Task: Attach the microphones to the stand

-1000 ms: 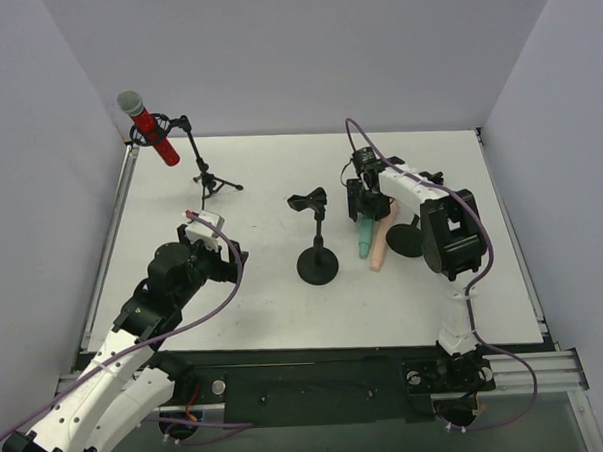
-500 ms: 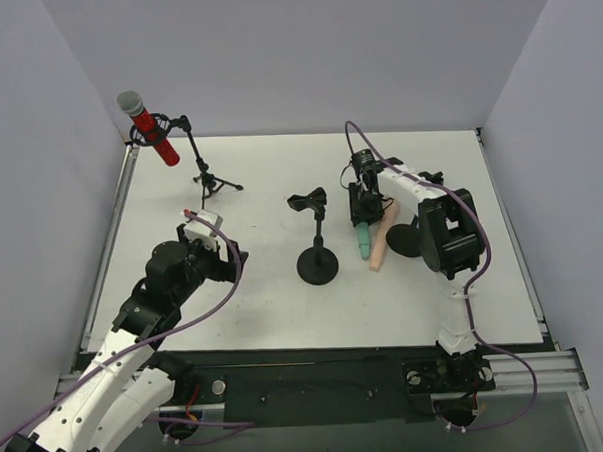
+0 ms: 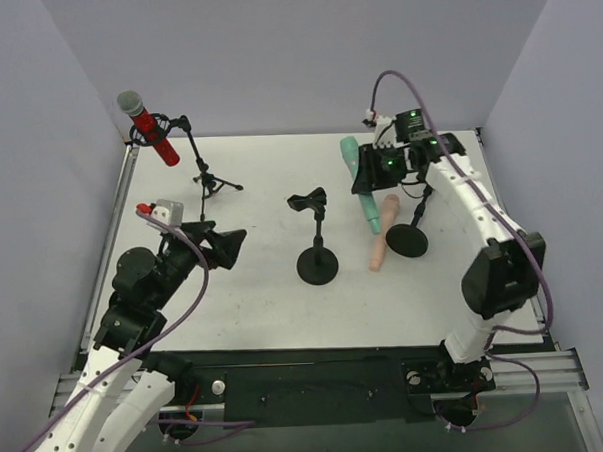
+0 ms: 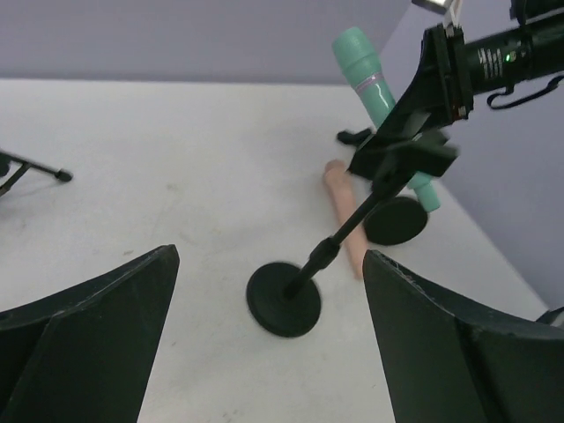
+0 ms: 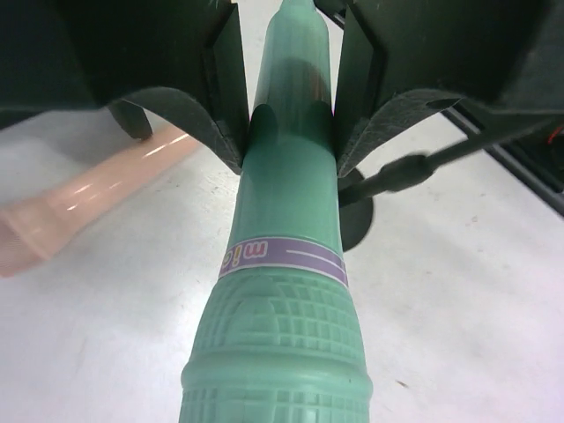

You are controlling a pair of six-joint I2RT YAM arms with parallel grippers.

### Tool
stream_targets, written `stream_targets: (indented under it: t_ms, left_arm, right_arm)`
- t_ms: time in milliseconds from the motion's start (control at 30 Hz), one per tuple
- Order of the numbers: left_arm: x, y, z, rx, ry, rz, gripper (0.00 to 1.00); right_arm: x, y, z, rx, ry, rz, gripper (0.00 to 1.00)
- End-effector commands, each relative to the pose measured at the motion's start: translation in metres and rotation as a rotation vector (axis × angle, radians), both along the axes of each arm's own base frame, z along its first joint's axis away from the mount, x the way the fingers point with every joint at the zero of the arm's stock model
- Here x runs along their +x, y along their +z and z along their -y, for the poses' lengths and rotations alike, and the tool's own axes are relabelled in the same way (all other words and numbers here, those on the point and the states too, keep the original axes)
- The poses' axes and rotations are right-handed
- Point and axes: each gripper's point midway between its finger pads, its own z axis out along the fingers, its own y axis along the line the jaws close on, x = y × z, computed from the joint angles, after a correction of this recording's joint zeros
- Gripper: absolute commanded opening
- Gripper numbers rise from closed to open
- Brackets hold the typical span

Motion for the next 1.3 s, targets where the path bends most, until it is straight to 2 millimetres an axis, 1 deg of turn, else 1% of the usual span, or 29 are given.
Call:
stream_targets:
  t_ms: [0, 33, 67, 100, 133, 167, 200, 233, 267, 300, 333, 367, 400, 433, 467, 500, 600, 633, 667, 700, 767, 833, 967, 1033, 1133, 1267]
  left_arm:
    - [-0.008, 0.114, 0.028, -0.3, -0.148, 0.15, 0.97]
    - [-0.011, 0.139, 0.032, -0.352, -0.182, 0.19, 0.97]
    - [-0.009, 0.141, 0.045, -0.398, -0.241, 0.144, 0.97]
    - [-0.01, 0.156, 0.052, -0.436, -0.285, 0.151, 0.97]
    - [-0.01, 0.17, 0.061, -0.491, -0.344, 0.152, 0.97]
    - [-0.012, 0.185, 0.067, -0.529, -0.394, 0.19, 0.97]
    - [-0.008, 0.187, 0.077, -0.573, -0.443, 0.148, 0.97]
    - [-0.01, 0.198, 0.081, -0.602, -0.479, 0.184, 0.97]
    - [-0.007, 0.199, 0.092, -0.63, -0.512, 0.162, 0.97]
    - [-0.01, 0.202, 0.107, -0.642, -0.557, 0.164, 0.97]
    - [-0.011, 0.209, 0.112, -0.637, -0.557, 0.191, 0.97]
    - [-0.014, 0.204, 0.13, -0.603, -0.583, 0.191, 0.97]
    - [-0.016, 0.21, 0.134, -0.597, -0.582, 0.209, 0.97]
    - [-0.018, 0.203, 0.149, -0.575, -0.599, 0.198, 0.97]
    - [-0.017, 0.205, 0.153, -0.579, -0.59, 0.204, 0.97]
    - [-0.023, 0.204, 0.162, -0.579, -0.613, 0.213, 0.97]
    - [-0.024, 0.198, 0.176, -0.593, -0.612, 0.223, 0.97]
    - [-0.03, 0.197, 0.184, -0.593, -0.632, 0.23, 0.97]
    - [-0.027, 0.197, 0.186, -0.6, -0.62, 0.229, 0.97]
    - [-0.029, 0.195, 0.194, -0.604, -0.632, 0.225, 0.97]
    - [-0.031, 0.198, 0.202, -0.616, -0.644, 0.227, 0.95]
    - [-0.029, 0.196, 0.211, -0.621, -0.641, 0.214, 0.93]
    - [-0.017, 0.191, 0.225, -0.635, -0.625, 0.168, 0.83]
    - [-0.016, 0.19, 0.229, -0.651, -0.635, 0.156, 0.78]
    - [-0.018, 0.19, 0.234, -0.67, -0.662, 0.134, 0.71]
    - [-0.024, 0.193, 0.236, -0.683, -0.696, 0.132, 0.57]
  right_arm:
    - [-0.043, 0.099, 0.014, 0.136, 0.184, 0.195, 0.0]
    - [-0.052, 0.115, 0.017, 0.131, 0.216, 0.255, 0.0]
    - [-0.063, 0.127, 0.018, 0.125, 0.237, 0.278, 0.0]
    - [-0.074, 0.144, 0.018, 0.126, 0.29, 0.339, 0.0]
    - [-0.086, 0.158, 0.019, 0.124, 0.311, 0.353, 0.0]
    - [-0.097, 0.171, 0.017, 0.135, 0.356, 0.388, 0.0]
    - [-0.107, 0.186, 0.016, 0.142, 0.381, 0.414, 0.0]
    - [-0.117, 0.196, 0.013, 0.174, 0.408, 0.428, 0.0]
    - [-0.127, 0.205, 0.009, 0.187, 0.432, 0.438, 0.0]
    - [-0.137, 0.21, 0.003, 0.221, 0.467, 0.44, 0.0]
    - [-0.146, 0.214, -0.003, 0.235, 0.493, 0.444, 0.0]
    - [-0.154, 0.216, -0.01, 0.258, 0.526, 0.441, 0.0]
    - [-0.164, 0.216, -0.02, 0.277, 0.567, 0.436, 0.0]
    - [-0.168, 0.22, -0.025, 0.302, 0.59, 0.44, 0.0]
    - [-0.175, 0.22, -0.03, 0.327, 0.61, 0.424, 0.0]
    - [-0.18, 0.224, -0.034, 0.357, 0.634, 0.421, 0.0]
    - [-0.183, 0.226, -0.036, 0.38, 0.64, 0.408, 0.0]
    - [-0.184, 0.224, -0.037, 0.389, 0.645, 0.402, 0.0]
    - [-0.186, 0.224, -0.038, 0.403, 0.649, 0.393, 0.0]
    - [-0.186, 0.221, -0.04, 0.408, 0.652, 0.385, 0.0]
    - [-0.187, 0.218, -0.041, 0.415, 0.656, 0.375, 0.0]
    - [-0.19, 0.216, -0.042, 0.423, 0.668, 0.367, 0.0]
    - [-0.196, 0.215, -0.043, 0.44, 0.694, 0.365, 0.0]
    - [-0.198, 0.216, -0.043, 0.44, 0.699, 0.371, 0.0]
    - [-0.198, 0.215, -0.043, 0.438, 0.704, 0.372, 0.0]
    - [-0.196, 0.211, -0.043, 0.436, 0.711, 0.363, 0.0]
